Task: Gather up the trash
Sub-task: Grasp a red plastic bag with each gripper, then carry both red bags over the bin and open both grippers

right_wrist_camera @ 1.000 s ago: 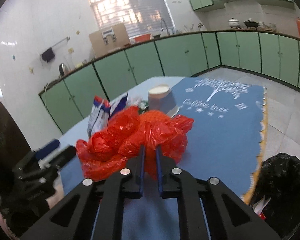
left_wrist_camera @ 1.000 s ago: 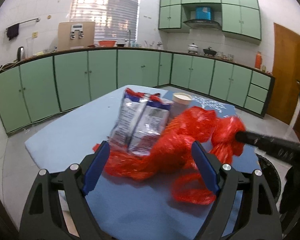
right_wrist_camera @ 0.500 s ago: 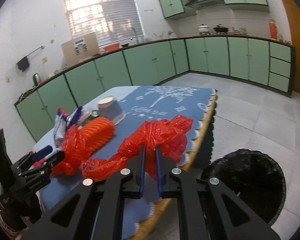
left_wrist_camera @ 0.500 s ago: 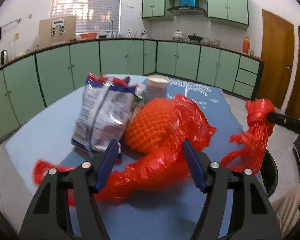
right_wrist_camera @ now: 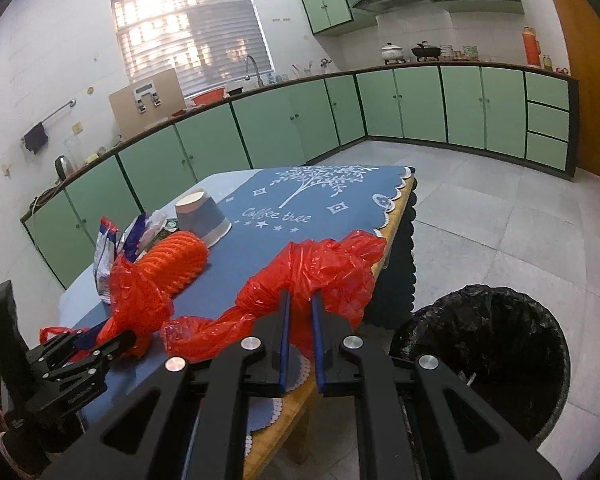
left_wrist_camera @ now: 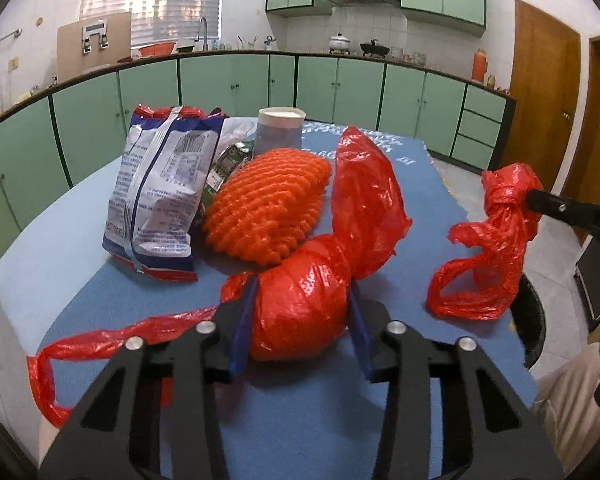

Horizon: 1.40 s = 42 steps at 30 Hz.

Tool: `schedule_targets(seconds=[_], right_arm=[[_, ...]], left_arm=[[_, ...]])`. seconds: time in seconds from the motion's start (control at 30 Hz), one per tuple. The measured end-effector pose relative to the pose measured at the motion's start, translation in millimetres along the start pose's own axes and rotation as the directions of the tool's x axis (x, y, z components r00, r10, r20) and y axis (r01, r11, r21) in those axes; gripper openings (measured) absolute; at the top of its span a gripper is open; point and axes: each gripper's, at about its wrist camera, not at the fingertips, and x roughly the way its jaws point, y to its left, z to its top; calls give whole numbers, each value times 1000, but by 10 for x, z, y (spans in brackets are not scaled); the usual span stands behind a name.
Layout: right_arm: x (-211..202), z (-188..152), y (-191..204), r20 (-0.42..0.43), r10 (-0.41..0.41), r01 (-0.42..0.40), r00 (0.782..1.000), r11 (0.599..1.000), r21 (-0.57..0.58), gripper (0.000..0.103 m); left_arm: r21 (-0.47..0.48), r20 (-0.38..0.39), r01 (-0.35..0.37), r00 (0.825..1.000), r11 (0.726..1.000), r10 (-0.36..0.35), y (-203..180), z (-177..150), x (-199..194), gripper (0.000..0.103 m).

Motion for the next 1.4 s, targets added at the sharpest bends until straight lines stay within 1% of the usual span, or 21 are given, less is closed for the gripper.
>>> schedule_targets(seconds=[0.17,0.27,0.37,0.43,0.5,0.63,0.73,0.83,0.93,1.03,1.1,1.2,1.3,1.4], right_arm=[[-129,17,-91,25,-27,27,999,1000,6,10],[-238,34,-195,42,-58,57,997,998,14,10],[-333,23,-365,50,-104,102,993,994,28,10],[-384,9,-518,50,-137,135,989,990,45,10],[-441,-7,-704,49,-176,173,983,983,64,10],[-505,-33,-1056,43,-246,241,968,966,97,10],[-524,-79,-1343,33,-291,284,956,949,138,10],[-498,-147,-1611,10,-325,318,946,932,173,10],[-425,-210,-1872,-29,-358,357,933,914,191,10],[-343,-276,-2109,-66,-373,378,926,901,214,10],[-286,-323,-2237,-88,-384,394,919,891,225,10],[-260,-352,-2383,-99,-385,397,918,884,246,10],[-231,-340,-2455,-106,-397,411,912,880,238,10],[-177,-368,-2528,-127,-395,415,910,876,246,10]], left_arm=[[-19,44,49,998,999,-48,-97,41,-191,35],[-14,68,101,993,995,-100,-246,116,-260,34],[-10,74,163,984,987,-162,-450,196,-225,34],[-6,72,208,976,978,-207,-627,260,-152,34],[1,74,258,964,966,-257,-843,340,-56,34],[21,66,328,942,944,-329,-1241,421,161,34],[34,51,364,930,931,-365,-1571,473,369,34],[28,7,403,915,915,-403,-1922,524,691,34],[11,-43,431,902,902,-430,-2213,516,995,34],[10,-95,450,889,893,-447,-2498,481,1301,34],[27,-115,452,887,892,-446,-2620,440,1455,34],[71,-140,447,890,892,-435,-2818,382,1651,36],[80,-161,444,889,893,-428,-2938,364,1827,36],[89,-173,439,891,894,-420,-3016,345,1920,37]])
